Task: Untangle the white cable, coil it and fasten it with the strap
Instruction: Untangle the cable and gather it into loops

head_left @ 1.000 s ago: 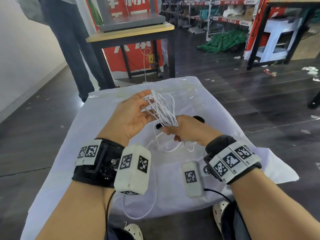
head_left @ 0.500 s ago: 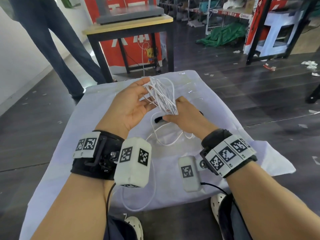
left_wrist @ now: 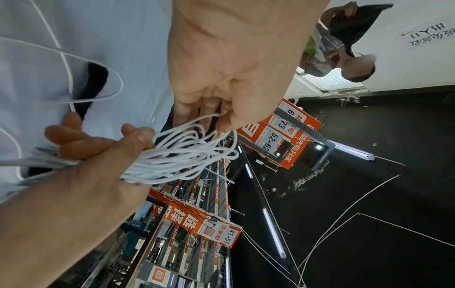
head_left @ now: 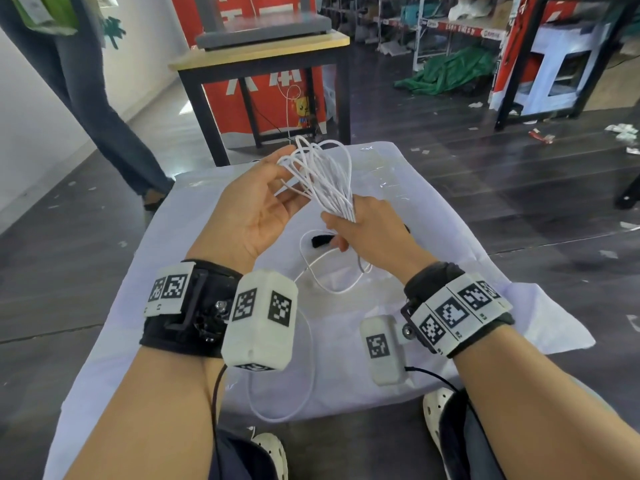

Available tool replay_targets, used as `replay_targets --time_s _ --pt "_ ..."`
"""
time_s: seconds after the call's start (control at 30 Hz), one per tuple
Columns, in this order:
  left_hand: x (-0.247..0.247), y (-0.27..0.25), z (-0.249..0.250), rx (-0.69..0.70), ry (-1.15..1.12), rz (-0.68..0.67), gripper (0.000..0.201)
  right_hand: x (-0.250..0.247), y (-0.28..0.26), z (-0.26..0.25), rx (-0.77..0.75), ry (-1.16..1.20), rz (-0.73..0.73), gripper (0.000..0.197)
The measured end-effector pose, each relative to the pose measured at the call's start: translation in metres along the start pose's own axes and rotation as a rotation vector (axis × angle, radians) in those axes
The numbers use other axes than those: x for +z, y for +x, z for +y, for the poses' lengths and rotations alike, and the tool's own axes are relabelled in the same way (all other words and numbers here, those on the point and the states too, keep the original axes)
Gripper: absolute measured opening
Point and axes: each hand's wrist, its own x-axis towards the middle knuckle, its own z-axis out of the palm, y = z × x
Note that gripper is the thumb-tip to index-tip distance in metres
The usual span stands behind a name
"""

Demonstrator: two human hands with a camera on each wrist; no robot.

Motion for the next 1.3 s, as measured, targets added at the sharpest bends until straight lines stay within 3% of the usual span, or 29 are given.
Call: replay_targets --time_s 0.17,0.43,0.53,0.63,0.73,0.8,0.93,1.07,1.2,1.3 --pt "0.0 0.0 -0.004 0.015 0.002 0.018 0.037 0.001 -0.002 -0.002 0.017 0.158 -0.022 0.018" --pt "-0.004 0.003 -0.008 0.017 -0.04 0.03 0.032 0.002 -0.006 -0.002 -0.021 0.149 -0.145 0.03" --pt "-0.005 0.002 -0.008 0.027 -0.064 -0.018 0.035 0.003 -0.004 -0.002 0.025 0.24 -0.089 0.032" --pt "-0.007 0.003 -0.01 0.05 -0.016 -0.032 0.038 0.0 0.002 0.003 0.142 0.478 0.045 0.036" --pt "-0.008 0.006 -0.017 0.096 0.195 0.012 0.032 -0.006 0.005 0.004 0.234 0.834 0.132 0.037" --pt "-0.007 0.006 -0.023 0.105 0.394 -0.054 0.031 -0.01 0.006 0.002 0.251 1.018 0.182 0.039" --pt "-0.002 0.002 -0.038 0.059 0.777 -0.314 0.03 -0.014 0.012 0.002 0.279 1.237 0.282 0.043" --pt "0.002 -0.003 -0.05 -0.061 0.93 -0.576 0.028 -0.02 0.014 0.004 0.282 1.362 0.373 0.042" --pt "0.001 -0.008 -0.049 -0.129 1.015 -0.666 0.007 -0.027 0.013 0.008 0.276 1.29 0.495 0.043" --pt "-0.004 -0.009 -0.039 -0.142 1.016 -0.633 0.006 -0.032 0.013 0.014 0.27 1.138 0.613 0.042"
